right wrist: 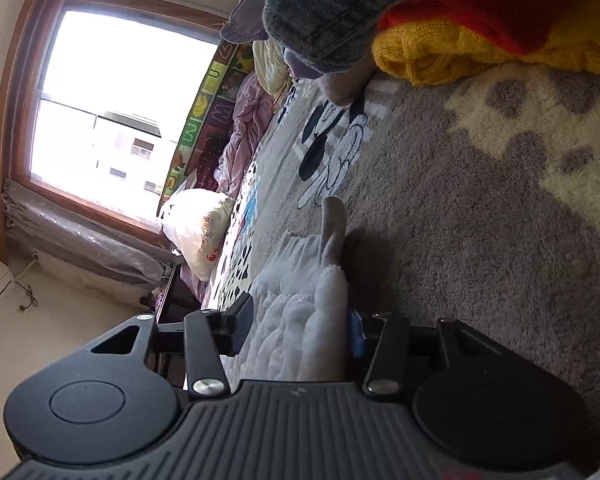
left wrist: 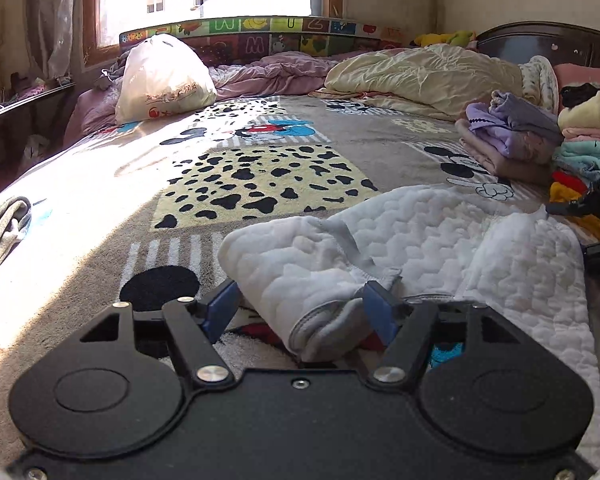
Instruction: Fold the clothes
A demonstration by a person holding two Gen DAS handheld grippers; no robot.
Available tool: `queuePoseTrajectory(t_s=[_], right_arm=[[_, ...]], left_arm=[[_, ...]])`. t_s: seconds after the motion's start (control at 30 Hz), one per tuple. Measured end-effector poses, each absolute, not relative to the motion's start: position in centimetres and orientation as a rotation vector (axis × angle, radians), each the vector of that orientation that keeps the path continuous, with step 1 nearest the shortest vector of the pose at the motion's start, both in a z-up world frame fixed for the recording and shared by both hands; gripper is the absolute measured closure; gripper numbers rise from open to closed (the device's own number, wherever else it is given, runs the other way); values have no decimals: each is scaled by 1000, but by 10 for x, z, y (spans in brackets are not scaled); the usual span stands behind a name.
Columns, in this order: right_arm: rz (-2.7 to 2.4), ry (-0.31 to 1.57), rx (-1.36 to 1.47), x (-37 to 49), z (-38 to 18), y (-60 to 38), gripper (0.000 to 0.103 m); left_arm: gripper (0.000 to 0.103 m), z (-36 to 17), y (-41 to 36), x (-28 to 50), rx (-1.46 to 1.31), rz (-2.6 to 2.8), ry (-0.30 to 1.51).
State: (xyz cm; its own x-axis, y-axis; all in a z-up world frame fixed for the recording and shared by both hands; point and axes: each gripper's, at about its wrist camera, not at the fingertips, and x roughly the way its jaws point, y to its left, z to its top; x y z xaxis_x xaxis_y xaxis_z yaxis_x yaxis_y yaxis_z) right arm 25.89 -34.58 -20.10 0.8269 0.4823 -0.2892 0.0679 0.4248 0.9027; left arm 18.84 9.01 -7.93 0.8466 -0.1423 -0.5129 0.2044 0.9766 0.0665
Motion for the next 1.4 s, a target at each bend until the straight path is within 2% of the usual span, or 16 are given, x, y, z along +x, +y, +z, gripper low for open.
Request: queuePoseTrajectory(t_s=[0.1, 0.13, 0.17, 0.23, 0.27, 0.37, 0.53, 0.9, 0.93, 0.97, 1.0, 1.03, 1.07, 1.33, 1.37, 1.4], right_arm=[[280, 638, 1044, 267, -192, -334, 52], [277, 650, 1033, 268, -191, -333, 63], [269, 655, 1046, 268, -193, -333, 75], [244, 654, 1076, 260, -197, -335, 85], [235, 655, 1078, 256, -199, -336, 90], [235, 661, 1055, 244, -201, -335, 94], [236, 668, 1047, 235, -201, -336, 95], [247, 664, 1087, 233, -202, -343, 93], [246, 664, 1088, 233, -202, -343, 93], [245, 665, 1090, 234, -202, -343, 93], [243, 666, 1094, 234, -202, -343, 93], [241, 667, 1100, 235, -203, -343, 93], [237, 667, 1105, 236, -203, -343, 94], [212, 680, 1128, 252, -201, -342, 92], [213, 681, 1124, 254, -200, -342, 91], [216, 682, 1121, 255, -200, -341, 91]], left_arm=[[35, -93, 66, 200, 220, -174, 515], [38, -98, 59, 204, 260, -167, 514], [57, -103, 53, 208, 306, -155, 512], [77, -109, 50, 213, 323, -127, 522], [84, -109, 55, 213, 283, -113, 526], [91, -108, 81, 210, 112, -38, 543], [92, -107, 135, 194, -147, 88, 570], [95, -98, 196, 117, -419, 322, 658], [88, -93, 194, 109, -432, 290, 660], [73, -87, 189, 100, -447, 236, 665], [63, -81, 183, 92, -461, 178, 671], [44, -77, 175, 86, -472, 111, 685], [41, -73, 165, 81, -474, 35, 705], [41, -95, 75, 45, -269, -197, 890], [48, -100, 65, 44, -221, -193, 892], [60, -104, 55, 45, -174, -202, 889]])
